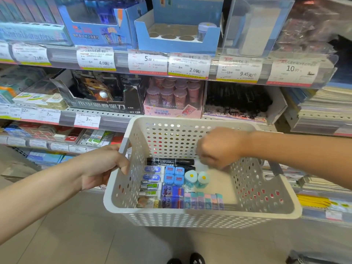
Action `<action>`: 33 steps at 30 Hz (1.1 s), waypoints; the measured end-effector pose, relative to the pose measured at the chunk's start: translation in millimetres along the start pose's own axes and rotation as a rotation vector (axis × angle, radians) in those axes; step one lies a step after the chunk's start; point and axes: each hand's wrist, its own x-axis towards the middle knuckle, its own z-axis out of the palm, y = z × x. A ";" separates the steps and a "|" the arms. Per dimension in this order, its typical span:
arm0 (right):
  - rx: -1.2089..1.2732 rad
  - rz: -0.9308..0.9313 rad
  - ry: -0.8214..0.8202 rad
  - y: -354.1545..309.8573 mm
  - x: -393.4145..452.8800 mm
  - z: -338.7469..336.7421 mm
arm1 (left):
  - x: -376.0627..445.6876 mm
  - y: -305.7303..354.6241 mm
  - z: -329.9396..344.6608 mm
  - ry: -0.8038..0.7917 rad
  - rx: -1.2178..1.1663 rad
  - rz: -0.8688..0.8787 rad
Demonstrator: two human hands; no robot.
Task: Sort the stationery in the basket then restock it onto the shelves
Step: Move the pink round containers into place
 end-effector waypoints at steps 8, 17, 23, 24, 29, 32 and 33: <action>-0.470 -0.009 -0.463 -7.7 6.4 36.5 | -3.2 4.0 2.9 -0.035 -0.004 0.015; -0.434 0.028 -0.420 -2.8 4.2 36.4 | -1.5 4.9 4.3 -0.028 0.012 0.022; -0.114 0.135 0.003 3.0 -12.8 -7.2 | -1.4 7.7 3.7 -0.033 -0.011 0.020; -0.019 0.171 0.145 6.6 -16.4 -13.4 | -1.4 8.3 4.2 -0.034 -0.013 0.023; 0.575 0.423 0.745 19.7 -15.7 -21.1 | -0.8 9.1 5.0 -0.021 -0.020 0.025; 0.651 0.563 0.845 30.5 -0.4 -21.2 | 0.0 7.2 5.6 0.000 -0.010 0.019; 0.651 0.598 0.849 36.2 5.6 -20.8 | -0.5 7.0 6.0 0.007 -0.008 0.017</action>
